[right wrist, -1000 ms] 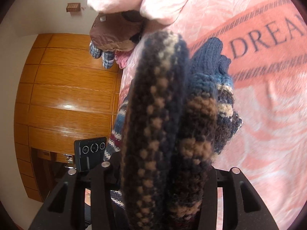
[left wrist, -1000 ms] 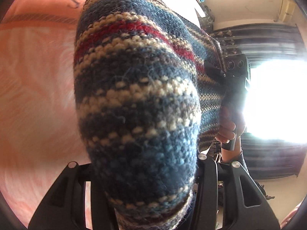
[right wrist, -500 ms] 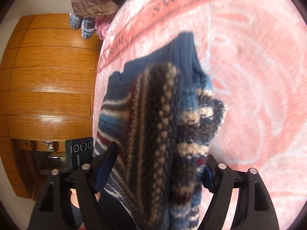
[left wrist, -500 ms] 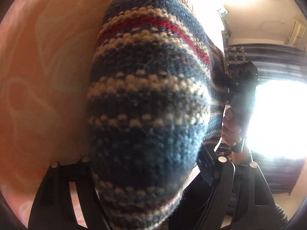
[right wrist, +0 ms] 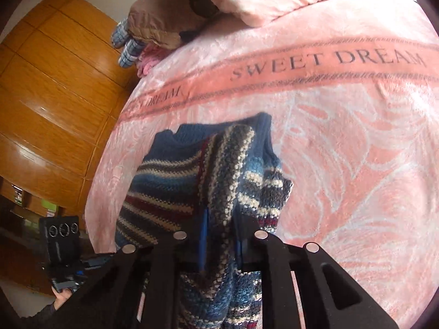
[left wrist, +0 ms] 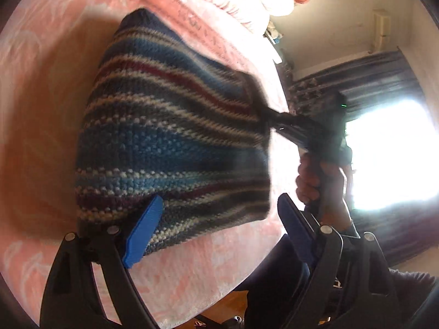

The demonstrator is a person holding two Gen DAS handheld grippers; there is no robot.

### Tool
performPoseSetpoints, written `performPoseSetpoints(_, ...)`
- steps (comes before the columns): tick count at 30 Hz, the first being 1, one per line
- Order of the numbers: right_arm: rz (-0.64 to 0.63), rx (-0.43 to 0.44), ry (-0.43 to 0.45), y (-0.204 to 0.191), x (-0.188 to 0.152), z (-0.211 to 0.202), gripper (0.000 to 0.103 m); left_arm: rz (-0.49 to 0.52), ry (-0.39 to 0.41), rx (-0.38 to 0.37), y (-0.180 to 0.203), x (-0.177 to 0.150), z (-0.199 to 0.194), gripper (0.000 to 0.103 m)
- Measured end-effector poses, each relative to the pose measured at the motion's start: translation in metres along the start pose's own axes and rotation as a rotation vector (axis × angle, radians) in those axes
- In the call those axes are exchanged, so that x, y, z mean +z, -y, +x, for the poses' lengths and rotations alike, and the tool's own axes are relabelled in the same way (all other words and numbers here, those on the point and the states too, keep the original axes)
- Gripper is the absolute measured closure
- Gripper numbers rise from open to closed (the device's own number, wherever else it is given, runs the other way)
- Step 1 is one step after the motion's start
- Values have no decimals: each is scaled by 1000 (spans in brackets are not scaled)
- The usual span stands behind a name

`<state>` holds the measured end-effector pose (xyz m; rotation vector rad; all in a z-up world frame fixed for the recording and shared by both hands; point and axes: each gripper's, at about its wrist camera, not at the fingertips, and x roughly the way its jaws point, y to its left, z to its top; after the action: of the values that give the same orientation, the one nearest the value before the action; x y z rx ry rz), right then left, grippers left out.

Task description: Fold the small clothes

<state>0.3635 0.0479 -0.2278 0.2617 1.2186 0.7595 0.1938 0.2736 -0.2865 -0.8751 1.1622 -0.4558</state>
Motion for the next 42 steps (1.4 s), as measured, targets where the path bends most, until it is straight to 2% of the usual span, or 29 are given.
performPoseSetpoints(2,46,-35,-68,17,-5,21,85,-13,-24,-17,-7,3,-9,23)
performPoseSetpoints(3,65,-34,-98,24,-8,27,79,-15,-37,-34,-2,8,-14,23)
performPoseSetpoints(5,51,0,-67,25,-6,18,71,8,-10,-92,12,20,-38,23)
performPoseSetpoints(6,53,9,-20,23,-1,9,68,25,16,-112,18,28,-51,21)
performPoseSetpoints(8,63,16,62,21,6,-13,69,43,71,-131,20,48,-64,16)
performPoseSetpoints(9,55,36,74,18,9,-18,69,52,85,-122,20,60,-62,15)
performPoseSetpoints(11,9,47,30,6,14,-10,70,38,87,-107,12,86,-55,15)
performPoseSetpoints(12,-10,48,-12,2,14,1,71,28,63,-100,6,98,-45,15)
performPoseSetpoints(13,-25,39,-59,1,13,15,76,18,42,-61,-6,108,-45,15)
performPoseSetpoints(14,-48,-14,-87,3,11,27,80,-1,15,-14,-16,114,-32,15)
performPoseSetpoints(15,-81,-79,-109,8,9,40,97,-20,-21,-11,-27,124,-25,17)
performPoseSetpoints(16,-108,-106,-111,13,7,46,102,-23,-35,8,-33,125,-17,20)
performPoseSetpoints(19,-96,-89,-95,11,8,33,101,50,-45,82,-12,119,-25,20)
performPoseSetpoints(21,-133,-62,-68,-6,2,10,94,91,-17,44,3,109,-47,20)
performPoseSetpoints(24,-220,-22,-94,-30,-25,-6,94,171,-15,-8,20,80,-59,19)
performPoseSetpoints(25,-229,-18,-123,-31,-35,-3,94,179,-34,2,20,73,-55,19)
performPoseSetpoints(26,-237,-25,-155,-29,-44,3,94,187,-59,44,17,66,-42,19)
performPoseSetpoints(27,-256,-64,-179,-25,-54,12,96,191,-73,78,10,61,-32,20)
performPoseSetpoints(28,-280,-88,-181,-21,-60,19,96,186,-76,81,2,59,-25,22)
performPoseSetpoints(31,-246,-98,-160,-19,-62,16,96,156,-50,84,3,57,-31,22)
performPoseSetpoints(33,-269,-116,-124,-35,-64,-2,92,158,-31,55,15,51,-50,21)
performPoseSetpoints(34,-278,-93,-107,-43,-68,-13,92,169,-21,29,20,45,-58,20)
performPoseSetpoints(36,-313,-87,-95,-56,-80,-26,92,200,2,83,21,33,-65,15)
performPoseSetpoints(38,-312,-130,-130,-52,-91,-18,92,170,-19,152,4,26,-57,15)
performPoseSetpoints(39,-295,-163,-156,-44,-97,-9,97,145,-26,157,-6,22,-53,16)
performPoseSetpoints(42,-297,-204,-139,-39,-106,-4,98,151,-6,181,-7,12,-53,18)
